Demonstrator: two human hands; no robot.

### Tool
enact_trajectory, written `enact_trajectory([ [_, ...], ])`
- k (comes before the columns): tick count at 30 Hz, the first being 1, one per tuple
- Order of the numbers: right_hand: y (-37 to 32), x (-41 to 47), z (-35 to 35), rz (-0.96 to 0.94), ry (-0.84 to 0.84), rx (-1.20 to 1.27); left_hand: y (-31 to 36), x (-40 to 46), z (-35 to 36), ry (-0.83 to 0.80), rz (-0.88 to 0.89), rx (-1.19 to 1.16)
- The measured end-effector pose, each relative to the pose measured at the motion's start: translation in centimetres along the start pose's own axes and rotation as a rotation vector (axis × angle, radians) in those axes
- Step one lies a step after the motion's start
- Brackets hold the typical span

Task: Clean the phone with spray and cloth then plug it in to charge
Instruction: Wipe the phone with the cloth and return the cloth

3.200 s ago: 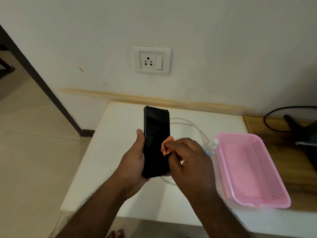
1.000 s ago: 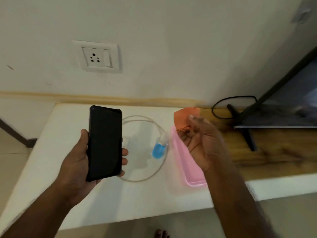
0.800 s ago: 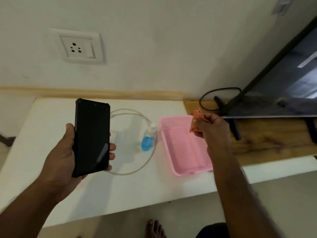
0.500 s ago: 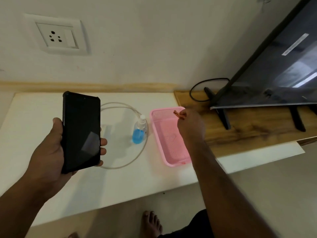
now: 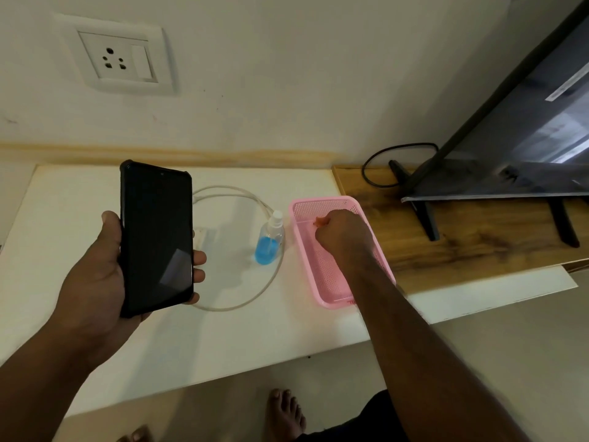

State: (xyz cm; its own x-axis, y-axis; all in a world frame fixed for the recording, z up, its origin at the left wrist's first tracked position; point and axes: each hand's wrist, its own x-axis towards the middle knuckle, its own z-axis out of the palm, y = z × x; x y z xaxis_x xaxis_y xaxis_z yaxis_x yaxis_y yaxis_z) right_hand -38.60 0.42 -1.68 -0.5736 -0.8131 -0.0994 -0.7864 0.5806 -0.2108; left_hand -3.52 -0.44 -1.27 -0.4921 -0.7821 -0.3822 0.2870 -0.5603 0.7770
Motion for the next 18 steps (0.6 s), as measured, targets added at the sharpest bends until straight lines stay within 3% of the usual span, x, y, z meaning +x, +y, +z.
enact_trajectory([
  [9, 1.6, -0.2, -0.2, -0.024, -0.151, 0.054, 0.3, -0.8, 1.4, 0.013, 0.015, 0.069],
  [18, 1.1, 0.0, 0.6, -0.075, -0.109, 0.116, 0.6, -1.2, 2.2, 0.038, 0.017, 0.057],
])
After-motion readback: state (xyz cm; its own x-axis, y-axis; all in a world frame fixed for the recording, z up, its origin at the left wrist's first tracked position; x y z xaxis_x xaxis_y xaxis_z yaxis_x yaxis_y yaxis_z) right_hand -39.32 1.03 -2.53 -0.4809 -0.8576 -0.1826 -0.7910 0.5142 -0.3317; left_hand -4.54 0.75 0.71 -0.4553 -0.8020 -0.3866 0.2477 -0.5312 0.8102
